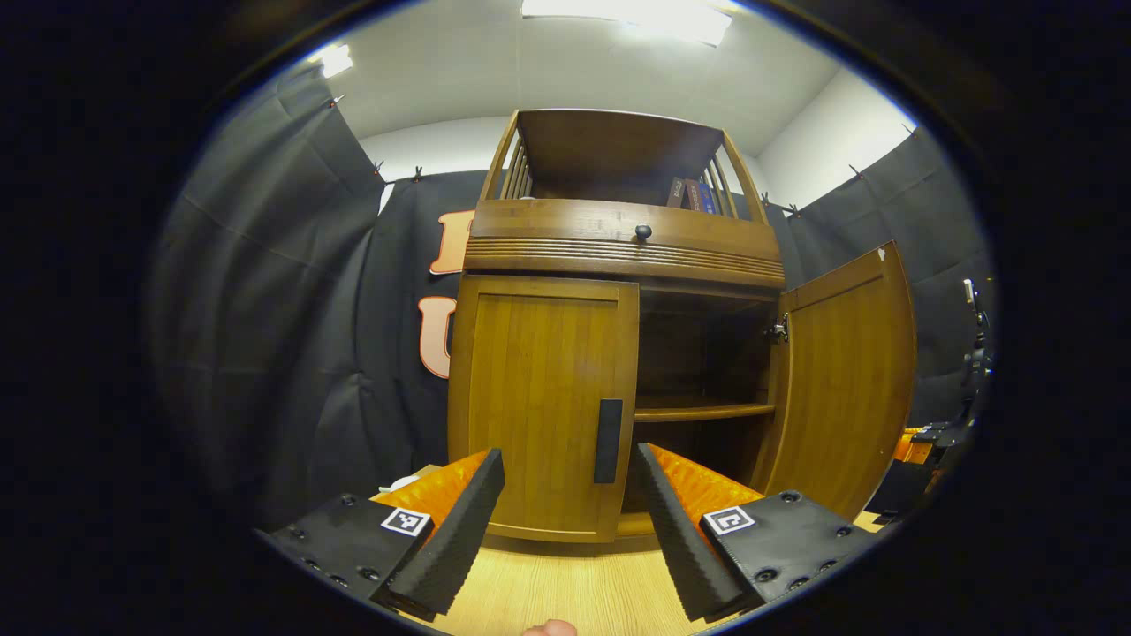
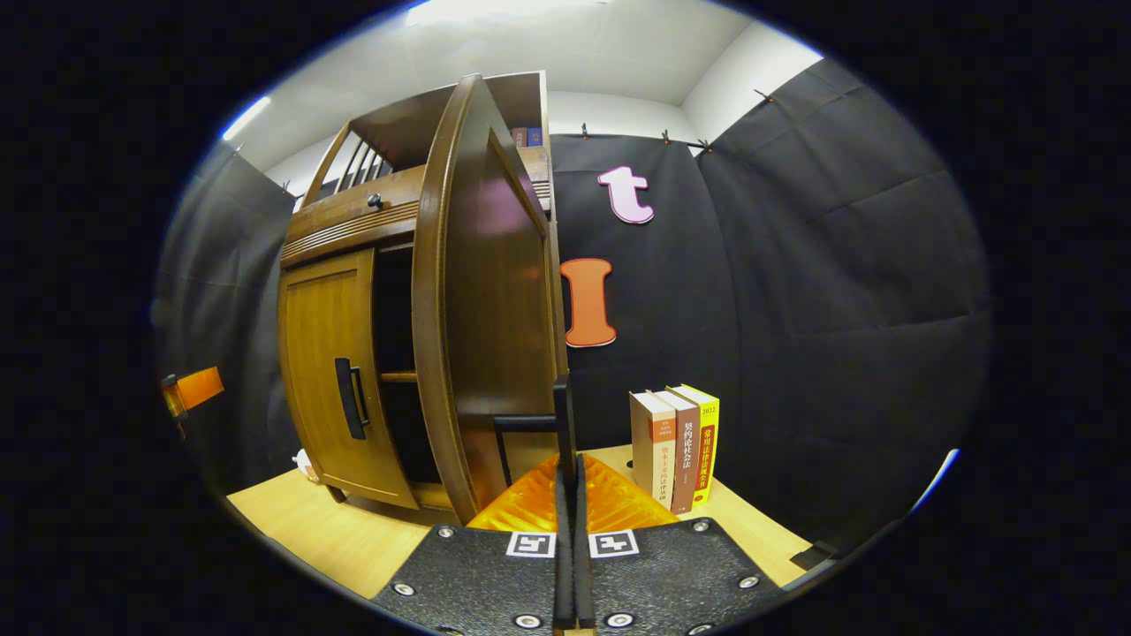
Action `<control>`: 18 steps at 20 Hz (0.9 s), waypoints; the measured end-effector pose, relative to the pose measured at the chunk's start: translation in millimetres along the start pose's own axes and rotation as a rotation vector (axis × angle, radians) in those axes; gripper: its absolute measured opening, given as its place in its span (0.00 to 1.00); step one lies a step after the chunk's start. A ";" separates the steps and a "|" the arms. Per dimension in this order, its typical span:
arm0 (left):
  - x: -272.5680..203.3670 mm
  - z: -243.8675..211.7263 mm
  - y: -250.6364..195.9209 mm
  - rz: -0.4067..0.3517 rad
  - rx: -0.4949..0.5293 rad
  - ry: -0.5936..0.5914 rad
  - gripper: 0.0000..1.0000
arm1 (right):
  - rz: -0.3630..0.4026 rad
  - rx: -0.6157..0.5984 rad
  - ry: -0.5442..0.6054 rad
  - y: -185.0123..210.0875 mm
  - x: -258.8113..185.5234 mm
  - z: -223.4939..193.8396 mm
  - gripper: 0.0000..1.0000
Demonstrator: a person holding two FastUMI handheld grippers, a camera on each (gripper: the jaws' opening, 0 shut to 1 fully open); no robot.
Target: Open the right door of the double-door shoe cabinet with the right hand, and open the left door with the left hand.
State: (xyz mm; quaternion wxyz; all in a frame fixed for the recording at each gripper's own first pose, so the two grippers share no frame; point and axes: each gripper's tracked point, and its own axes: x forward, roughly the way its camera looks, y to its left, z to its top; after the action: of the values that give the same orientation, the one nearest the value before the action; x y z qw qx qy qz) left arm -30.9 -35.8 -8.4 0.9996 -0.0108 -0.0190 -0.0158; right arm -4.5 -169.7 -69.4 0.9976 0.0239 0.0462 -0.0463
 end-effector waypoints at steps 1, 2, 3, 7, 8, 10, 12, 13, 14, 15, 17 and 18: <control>0.9 -0.8 -0.1 0.000 -0.001 0.002 0.97 | 0.020 0.002 0.003 -7.7 -1.4 -0.2 0.00; 2.0 -1.2 -0.2 0.002 0.000 0.005 0.97 | 0.040 0.002 0.006 -14.1 -0.9 -0.6 0.00; 2.9 -1.4 0.1 0.004 0.004 0.006 0.97 | 0.059 -0.001 0.013 -21.0 -0.4 -0.6 0.00; 1.5 -2.1 0.5 0.020 0.001 0.004 0.97 | 0.128 0.003 0.026 -40.6 2.0 -1.8 0.00; 1.1 -1.9 0.2 0.024 -0.002 0.002 0.97 | 0.140 0.003 0.027 -43.6 3.2 -2.3 0.00; 1.2 -1.3 -0.4 0.032 -0.001 0.001 0.97 | 0.158 0.004 0.028 -47.1 3.8 -0.8 0.00; 1.4 -0.3 -2.0 0.036 0.003 -0.001 0.97 | 0.177 0.006 0.031 -51.1 6.3 -0.1 0.00; 1.2 -0.7 -2.4 0.041 0.007 -0.002 0.97 | 0.189 0.007 0.036 -54.8 7.0 -0.9 0.00; 1.0 0.2 -2.4 0.042 0.007 -0.005 0.97 | 0.201 0.009 0.040 -56.2 7.8 -0.7 0.00; 0.9 1.0 -4.3 0.042 0.005 -0.008 0.97 | 0.211 0.010 0.045 -56.4 8.8 -2.0 0.00; 1.6 0.7 -6.7 0.041 0.001 -0.007 0.98 | 0.224 0.014 0.051 -56.1 7.7 -2.0 0.01; 2.4 0.5 -7.4 0.042 -0.003 -0.007 0.97 | 0.223 0.016 0.046 -55.6 8.4 -1.1 0.01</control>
State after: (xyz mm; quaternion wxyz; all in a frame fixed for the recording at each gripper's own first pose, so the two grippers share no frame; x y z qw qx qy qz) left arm -28.7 -43.3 -7.6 0.9997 -0.0126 -0.0222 0.0055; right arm -1.5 -225.7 -73.7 0.9950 0.0378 0.0660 0.0650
